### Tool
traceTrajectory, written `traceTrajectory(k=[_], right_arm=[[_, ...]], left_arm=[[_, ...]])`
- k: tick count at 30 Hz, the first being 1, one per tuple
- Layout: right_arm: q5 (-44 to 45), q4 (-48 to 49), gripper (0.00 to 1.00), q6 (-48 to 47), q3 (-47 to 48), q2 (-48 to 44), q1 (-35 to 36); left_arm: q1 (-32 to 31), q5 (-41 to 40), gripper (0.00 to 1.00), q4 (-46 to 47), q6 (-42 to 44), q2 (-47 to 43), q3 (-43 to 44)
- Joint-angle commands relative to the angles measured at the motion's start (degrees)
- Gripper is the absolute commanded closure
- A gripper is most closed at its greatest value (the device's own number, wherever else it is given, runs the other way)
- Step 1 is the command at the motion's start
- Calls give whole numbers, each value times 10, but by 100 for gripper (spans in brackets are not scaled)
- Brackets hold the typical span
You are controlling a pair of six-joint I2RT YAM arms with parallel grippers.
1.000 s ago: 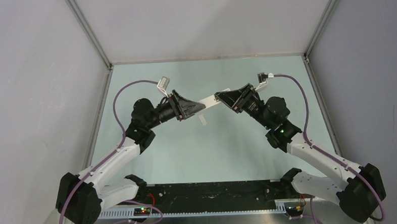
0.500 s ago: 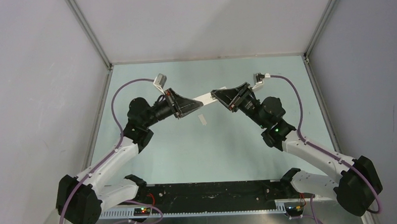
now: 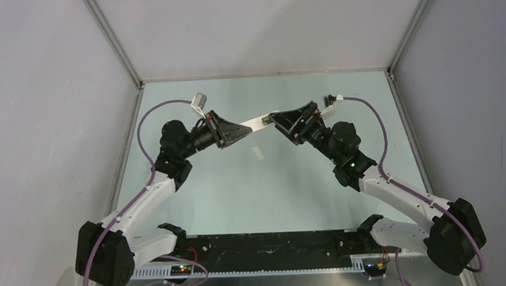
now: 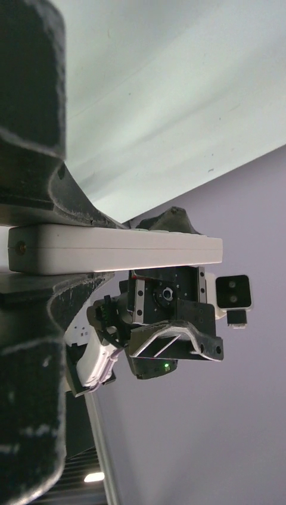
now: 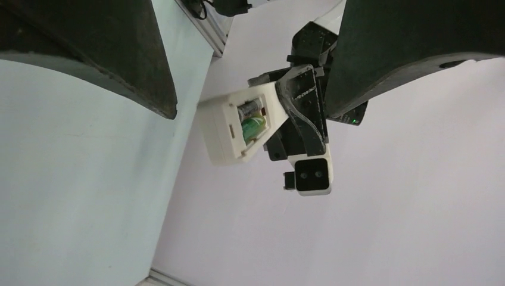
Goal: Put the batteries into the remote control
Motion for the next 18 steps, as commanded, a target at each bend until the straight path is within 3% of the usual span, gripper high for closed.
traceTrajectory(k=[1,5,9,11,14,18], right_arm=[[-12,-31,1,-7,3,-11,-22],[-28,-73,5,-42,4,-17,-33],[-16,-224,23,-149,49,11,-34],[8,-309,25,-218,86,45,-23],[47,-403,24,-293,156,122,5],[110,-459,21,-389,246,229,46]], left_arm=[[33,20,100,14,20,8,21],[79,27,100,12,31,17,6],[147,31,100,-2,50,14,-21],[177,32,100,-19,59,13,-33],[210,36,100,-37,72,11,-44],[226,37,100,-69,95,9,-51]])
